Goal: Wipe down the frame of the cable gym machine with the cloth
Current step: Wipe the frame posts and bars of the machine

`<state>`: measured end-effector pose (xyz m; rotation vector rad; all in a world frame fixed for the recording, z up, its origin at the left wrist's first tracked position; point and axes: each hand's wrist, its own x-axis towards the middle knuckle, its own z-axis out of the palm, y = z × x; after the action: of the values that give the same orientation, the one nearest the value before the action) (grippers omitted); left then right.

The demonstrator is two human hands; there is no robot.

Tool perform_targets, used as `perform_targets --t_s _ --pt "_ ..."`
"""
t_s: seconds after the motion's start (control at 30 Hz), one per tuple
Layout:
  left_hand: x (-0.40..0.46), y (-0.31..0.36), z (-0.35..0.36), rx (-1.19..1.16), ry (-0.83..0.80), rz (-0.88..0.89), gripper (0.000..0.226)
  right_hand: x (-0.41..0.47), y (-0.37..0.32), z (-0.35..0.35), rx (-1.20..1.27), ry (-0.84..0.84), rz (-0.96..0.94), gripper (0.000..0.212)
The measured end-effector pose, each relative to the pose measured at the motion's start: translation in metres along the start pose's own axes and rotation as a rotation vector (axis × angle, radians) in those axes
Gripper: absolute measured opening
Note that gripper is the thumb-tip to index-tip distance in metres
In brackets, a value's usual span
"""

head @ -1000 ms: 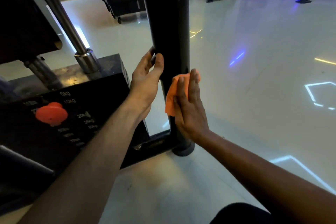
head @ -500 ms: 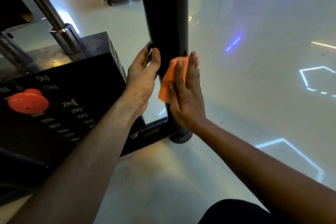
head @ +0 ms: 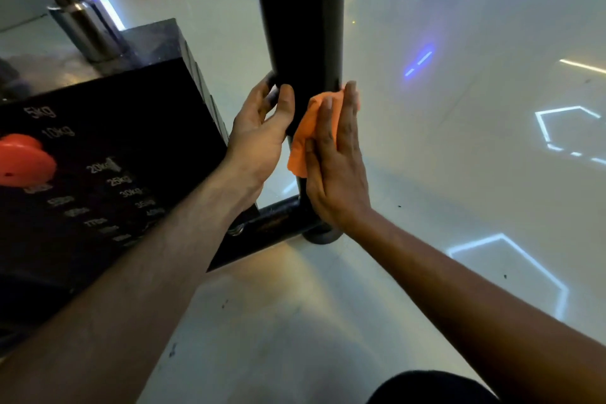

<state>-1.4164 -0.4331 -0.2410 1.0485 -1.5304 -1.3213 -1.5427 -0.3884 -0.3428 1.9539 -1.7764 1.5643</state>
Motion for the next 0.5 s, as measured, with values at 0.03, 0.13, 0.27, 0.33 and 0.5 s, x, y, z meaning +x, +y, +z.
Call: perform_targets --t_s 0.03,0.13,0.27,0.33,0.5 --pt "0.001 -0.003 0.0 0.007 0.001 0.005 0.046 0.0 0.001 0.003 0.012 0.01 0.01 0.073" --pt "0.002 -0.015 0.001 0.036 0.001 0.006 0.049 -0.031 0.022 0.016 -0.077 -0.072 -0.008 0.085" --pt "0.002 -0.033 0.001 0.033 -0.005 0.002 0.049 -0.085 0.055 0.025 -0.16 -0.254 -0.008 0.083" --pt "0.004 -0.042 0.0 0.029 -0.015 0.011 0.053 -0.075 0.051 0.025 -0.123 -0.195 -0.023 0.082" --pt "0.007 -0.069 0.004 0.022 0.0 0.047 0.059 -0.029 0.035 0.034 -0.058 0.054 -0.048 0.075"
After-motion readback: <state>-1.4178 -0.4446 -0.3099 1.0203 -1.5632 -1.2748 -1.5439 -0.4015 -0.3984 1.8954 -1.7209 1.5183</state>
